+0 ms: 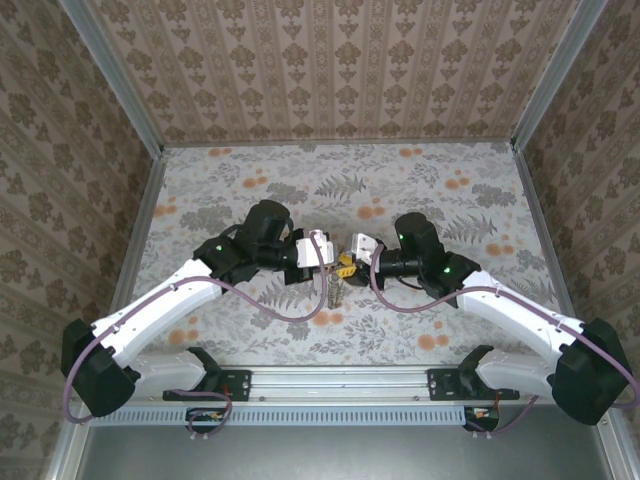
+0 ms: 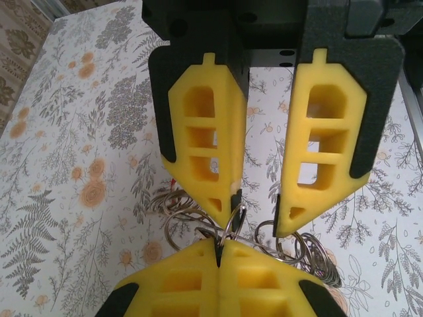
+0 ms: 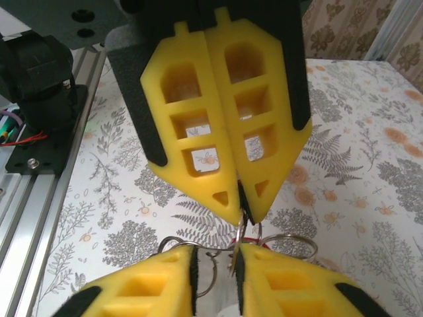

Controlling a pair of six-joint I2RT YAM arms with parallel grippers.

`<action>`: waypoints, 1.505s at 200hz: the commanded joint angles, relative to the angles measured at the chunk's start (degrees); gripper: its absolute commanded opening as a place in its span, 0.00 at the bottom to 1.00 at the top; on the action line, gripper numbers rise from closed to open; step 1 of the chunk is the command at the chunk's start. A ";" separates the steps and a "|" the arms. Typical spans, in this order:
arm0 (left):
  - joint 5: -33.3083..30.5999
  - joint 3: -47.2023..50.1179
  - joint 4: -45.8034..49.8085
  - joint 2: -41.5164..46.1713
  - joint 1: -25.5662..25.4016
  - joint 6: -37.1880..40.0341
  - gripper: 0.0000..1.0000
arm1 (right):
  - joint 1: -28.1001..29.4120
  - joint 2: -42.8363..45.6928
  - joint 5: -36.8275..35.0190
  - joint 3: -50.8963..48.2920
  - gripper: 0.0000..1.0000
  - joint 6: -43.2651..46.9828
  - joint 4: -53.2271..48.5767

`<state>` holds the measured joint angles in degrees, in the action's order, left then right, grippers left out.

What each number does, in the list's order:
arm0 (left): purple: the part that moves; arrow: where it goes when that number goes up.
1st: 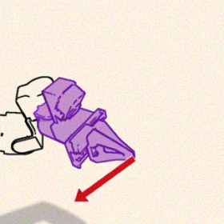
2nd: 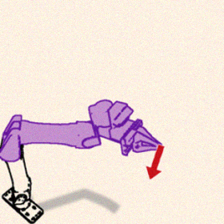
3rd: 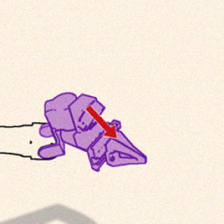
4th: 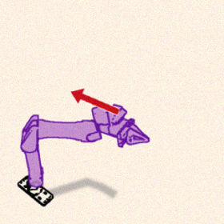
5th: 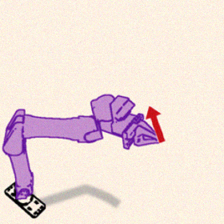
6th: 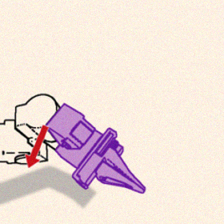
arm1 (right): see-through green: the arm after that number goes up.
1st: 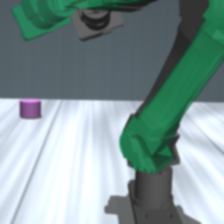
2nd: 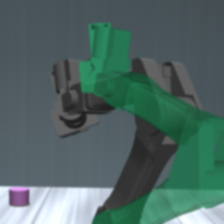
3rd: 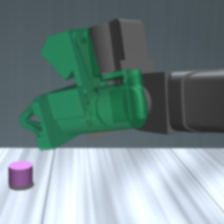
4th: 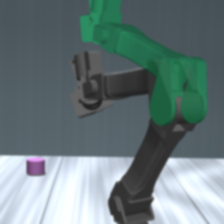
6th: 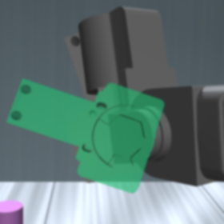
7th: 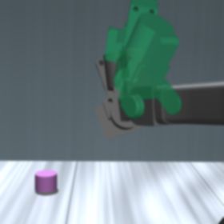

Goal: Put the keys on the keyring

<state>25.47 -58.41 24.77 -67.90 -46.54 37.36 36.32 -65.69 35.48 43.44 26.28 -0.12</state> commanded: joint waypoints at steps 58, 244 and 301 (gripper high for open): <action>3.80 -1.36 -0.78 1.84 0.65 -1.46 0.00 | 0.51 1.95 -2.00 -4.41 0.00 -3.25 9.04; 18.69 3.94 -12.24 5.76 6.36 -11.83 0.20 | 1.47 2.85 1.52 -14.27 0.00 -15.93 46.67; 18.64 4.90 -11.88 5.84 6.37 -11.76 0.21 | 1.72 2.85 0.05 -14.58 0.00 -16.47 48.55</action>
<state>42.89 -54.74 13.54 -62.19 -40.71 26.48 37.45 -62.87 35.75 28.58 10.85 43.75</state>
